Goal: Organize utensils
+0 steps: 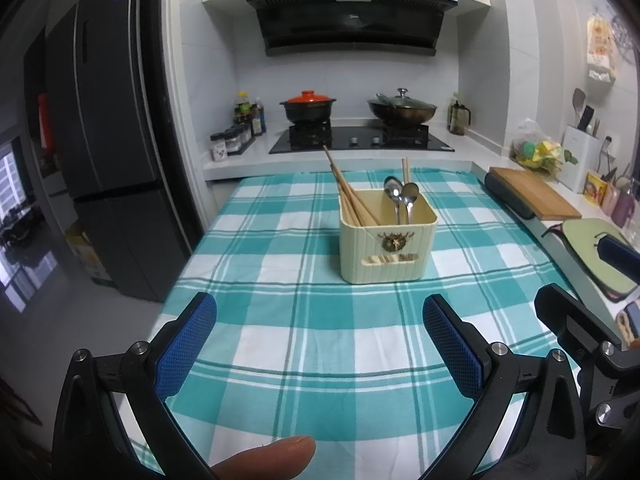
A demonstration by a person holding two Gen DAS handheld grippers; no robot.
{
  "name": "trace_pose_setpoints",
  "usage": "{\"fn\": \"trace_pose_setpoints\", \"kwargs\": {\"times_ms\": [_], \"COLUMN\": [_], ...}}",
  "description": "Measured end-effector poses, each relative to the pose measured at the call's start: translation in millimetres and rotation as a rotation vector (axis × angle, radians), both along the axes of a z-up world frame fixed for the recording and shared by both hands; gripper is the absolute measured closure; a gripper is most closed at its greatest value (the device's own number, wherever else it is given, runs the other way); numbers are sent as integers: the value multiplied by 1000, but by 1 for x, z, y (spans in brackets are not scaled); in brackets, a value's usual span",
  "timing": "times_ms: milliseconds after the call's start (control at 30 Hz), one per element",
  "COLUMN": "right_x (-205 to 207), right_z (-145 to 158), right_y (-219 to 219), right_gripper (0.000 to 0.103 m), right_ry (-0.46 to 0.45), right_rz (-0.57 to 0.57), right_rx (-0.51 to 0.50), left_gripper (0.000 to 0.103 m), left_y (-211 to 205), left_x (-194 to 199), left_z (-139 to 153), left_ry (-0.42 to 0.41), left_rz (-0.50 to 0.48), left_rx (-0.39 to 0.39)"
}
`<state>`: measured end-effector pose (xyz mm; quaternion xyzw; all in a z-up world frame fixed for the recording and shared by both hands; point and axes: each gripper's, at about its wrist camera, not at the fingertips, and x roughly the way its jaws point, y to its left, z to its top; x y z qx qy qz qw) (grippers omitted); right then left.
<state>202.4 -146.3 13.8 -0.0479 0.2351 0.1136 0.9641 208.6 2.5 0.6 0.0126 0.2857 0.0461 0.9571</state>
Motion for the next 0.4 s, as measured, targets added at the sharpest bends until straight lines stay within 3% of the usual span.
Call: {"fn": "trace_pose_setpoints", "kwargs": {"times_ms": [400], "right_x": [0], "right_z": [1], "right_y": [-5], "right_gripper": [1], "right_ry": [10], "right_rz": [-2], "right_rx": [4], "left_gripper": [0], "left_y": [4], "left_x": [1], "left_z": [-4], "left_ry": [-4], "left_rz": [14], "left_rx": [-31]}}
